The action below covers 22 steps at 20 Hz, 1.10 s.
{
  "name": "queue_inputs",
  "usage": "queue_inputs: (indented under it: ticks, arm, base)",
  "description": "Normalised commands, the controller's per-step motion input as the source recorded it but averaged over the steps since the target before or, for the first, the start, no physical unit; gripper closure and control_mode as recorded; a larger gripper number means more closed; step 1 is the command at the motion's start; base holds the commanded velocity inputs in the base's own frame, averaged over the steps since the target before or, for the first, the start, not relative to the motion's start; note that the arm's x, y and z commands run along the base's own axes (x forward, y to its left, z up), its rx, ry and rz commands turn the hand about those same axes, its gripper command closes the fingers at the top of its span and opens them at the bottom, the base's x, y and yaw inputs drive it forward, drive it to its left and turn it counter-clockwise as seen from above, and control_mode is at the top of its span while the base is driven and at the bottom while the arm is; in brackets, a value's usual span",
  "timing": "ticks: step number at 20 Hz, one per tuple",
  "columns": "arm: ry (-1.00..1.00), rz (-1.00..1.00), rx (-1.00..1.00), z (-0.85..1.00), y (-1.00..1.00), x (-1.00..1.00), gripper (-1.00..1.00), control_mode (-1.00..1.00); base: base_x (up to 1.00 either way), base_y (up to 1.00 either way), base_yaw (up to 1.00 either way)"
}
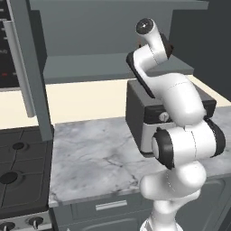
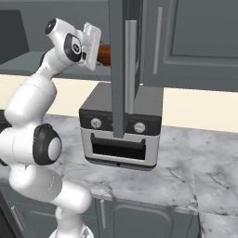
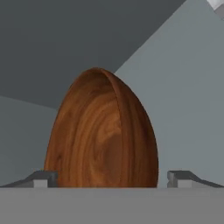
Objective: Take the smaller bowl and place it next to the appetizer plate on the dining counter , and place the larger bowl next to the plate with cooked food.
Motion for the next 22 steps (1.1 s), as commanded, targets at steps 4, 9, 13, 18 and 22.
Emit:
queue_inputs:
  ticks: [4, 9, 13, 18, 22]
  arm:
    - [0.00, -0.06, 0.00, -0.16, -0.01, 0.33, 1.00, -1.00]
    - [0.02, 0.00, 0.01, -0.22, -0.26, 0.36, 1.00, -1.00]
    - [0.11, 0.00, 0.03, -0.17, -0.23, 0.12, 1.00, -1.00]
    - [-0.03, 0.01, -0.01, 0.00, 0.49, -0.84, 1.00, -1.00]
    - [-0.20, 0.07, 0.00, 0.02, 0.43, -1.00, 1.00, -1.00]
  base:
    - [0.00, 0.00, 0.00]
    - [0.00, 0.00, 0.00]
    - [0.00, 0.00, 0.00]
    - [0.00, 0.00, 0.00]
    - [0.00, 0.00, 0.00]
